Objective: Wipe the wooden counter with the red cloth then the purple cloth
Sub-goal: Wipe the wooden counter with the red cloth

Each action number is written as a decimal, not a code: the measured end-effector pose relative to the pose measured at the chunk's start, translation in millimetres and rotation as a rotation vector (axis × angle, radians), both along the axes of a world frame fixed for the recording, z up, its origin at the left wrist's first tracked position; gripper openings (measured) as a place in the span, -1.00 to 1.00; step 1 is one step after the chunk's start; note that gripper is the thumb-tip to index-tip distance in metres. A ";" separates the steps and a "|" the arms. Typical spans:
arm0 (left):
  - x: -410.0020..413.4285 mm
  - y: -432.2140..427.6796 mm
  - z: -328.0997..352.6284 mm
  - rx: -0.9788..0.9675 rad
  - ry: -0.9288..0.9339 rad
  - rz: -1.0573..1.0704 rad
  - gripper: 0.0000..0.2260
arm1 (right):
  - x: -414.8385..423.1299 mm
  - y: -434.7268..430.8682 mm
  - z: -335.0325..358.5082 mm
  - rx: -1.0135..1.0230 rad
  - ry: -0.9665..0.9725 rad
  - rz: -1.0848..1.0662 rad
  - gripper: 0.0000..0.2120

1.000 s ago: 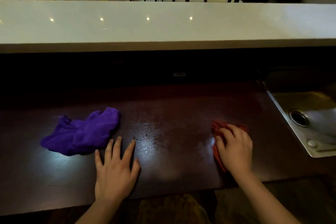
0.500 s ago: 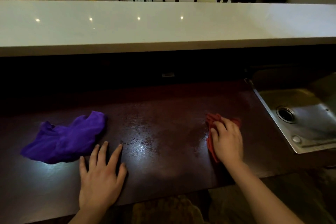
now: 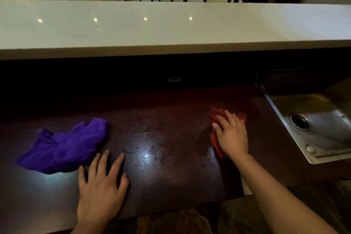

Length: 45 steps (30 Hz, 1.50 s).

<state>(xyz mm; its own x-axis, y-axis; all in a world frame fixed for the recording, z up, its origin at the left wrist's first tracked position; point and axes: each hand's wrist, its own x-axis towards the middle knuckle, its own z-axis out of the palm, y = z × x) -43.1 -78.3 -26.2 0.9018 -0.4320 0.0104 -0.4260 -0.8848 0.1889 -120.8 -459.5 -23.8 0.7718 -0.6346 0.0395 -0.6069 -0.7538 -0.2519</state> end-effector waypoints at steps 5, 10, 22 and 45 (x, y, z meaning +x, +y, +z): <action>2.6 3.1 -7.1 0.005 -0.025 -0.019 -0.46 | -22.0 51.9 -2.4 -0.061 0.054 0.382 -0.48; 3.9 4.5 -9.2 0.007 -0.025 -0.015 -0.46 | -48.6 40.9 -5.6 -0.094 0.086 0.510 -0.56; 3.7 7.2 -8.7 -0.007 -0.002 -0.017 -0.47 | -4.2 117.3 -9.3 -0.091 0.037 0.605 -0.56; 2.6 4.3 -3.2 0.031 0.018 0.001 -0.47 | 6.2 17.5 1.5 -0.061 0.081 0.045 -0.56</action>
<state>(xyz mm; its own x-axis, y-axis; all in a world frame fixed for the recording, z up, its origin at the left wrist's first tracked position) -40.5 -74.0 -29.4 0.9020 -0.4313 -0.0192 -0.4222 -0.8906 0.1693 -114.6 -442.1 -22.2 0.8016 -0.5977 0.0129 -0.5889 -0.7930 -0.1561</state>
